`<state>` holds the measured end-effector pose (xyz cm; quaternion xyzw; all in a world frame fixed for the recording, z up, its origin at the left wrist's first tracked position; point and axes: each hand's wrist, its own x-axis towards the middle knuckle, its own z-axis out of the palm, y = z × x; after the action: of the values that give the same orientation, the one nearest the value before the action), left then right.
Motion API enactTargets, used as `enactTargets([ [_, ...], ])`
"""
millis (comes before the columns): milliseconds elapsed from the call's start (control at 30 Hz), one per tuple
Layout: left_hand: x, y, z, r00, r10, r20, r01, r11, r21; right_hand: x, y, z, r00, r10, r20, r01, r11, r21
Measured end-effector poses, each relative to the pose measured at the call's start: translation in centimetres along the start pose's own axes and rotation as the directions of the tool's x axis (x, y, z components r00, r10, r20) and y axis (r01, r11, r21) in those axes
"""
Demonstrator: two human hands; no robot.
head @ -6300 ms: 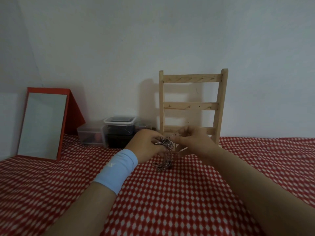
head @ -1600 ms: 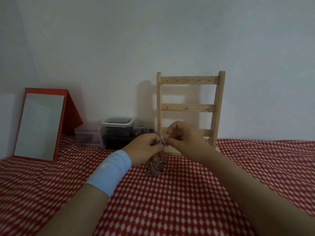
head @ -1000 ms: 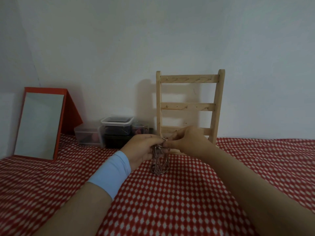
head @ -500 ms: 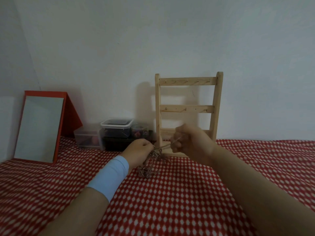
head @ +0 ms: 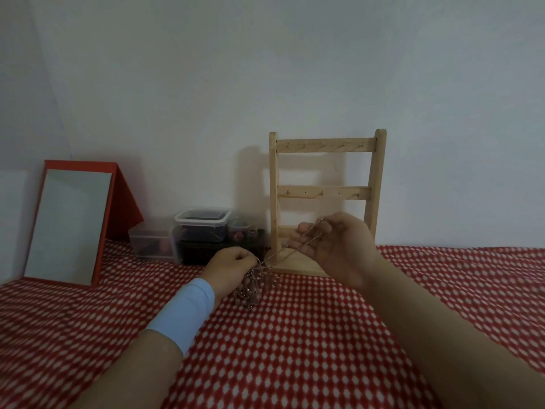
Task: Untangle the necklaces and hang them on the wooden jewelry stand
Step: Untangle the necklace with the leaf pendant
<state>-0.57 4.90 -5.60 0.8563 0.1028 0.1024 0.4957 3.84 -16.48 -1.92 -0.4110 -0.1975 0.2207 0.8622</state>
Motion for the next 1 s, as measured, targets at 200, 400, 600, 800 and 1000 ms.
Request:
enactTargets([
  [200, -0.1, 0.7, 0.1, 0.985, 0.170, 0.017, -0.171, 0.982, 0.080, 0.0, 0.0, 0.1, 0.995, -0.051, -0.086, 0.019, 0.943, -0.333],
  [400, -0.3, 1.3, 0.5, 0.981, 0.161, 0.112, -0.177, 0.972, 0.154, 0.1, 0.3, 0.5, 0.987, -0.162, -0.022, 0.097, 0.690, -0.717],
  [600, -1.2, 2.5, 0.7, 0.959, 0.093, 0.267, -0.087, 0.996, -0.035, 0.1, 1.0, 0.6, 0.998, -0.057, 0.000, 0.018, 0.313, -0.949],
  [800, -1.2, 1.9, 1.0, 0.935, 0.086, 0.343, -0.045, 0.991, -0.124, -0.1, 0.9, 0.9, 0.990, 0.131, 0.058, 0.064, -0.049, -0.997],
  [1000, -2.0, 2.4, -0.8, 0.781, -0.023, 0.624, 0.053, 0.998, -0.030, -0.1, -0.5, 1.0, 0.975, 0.215, 0.047, 0.092, -0.204, -0.975],
])
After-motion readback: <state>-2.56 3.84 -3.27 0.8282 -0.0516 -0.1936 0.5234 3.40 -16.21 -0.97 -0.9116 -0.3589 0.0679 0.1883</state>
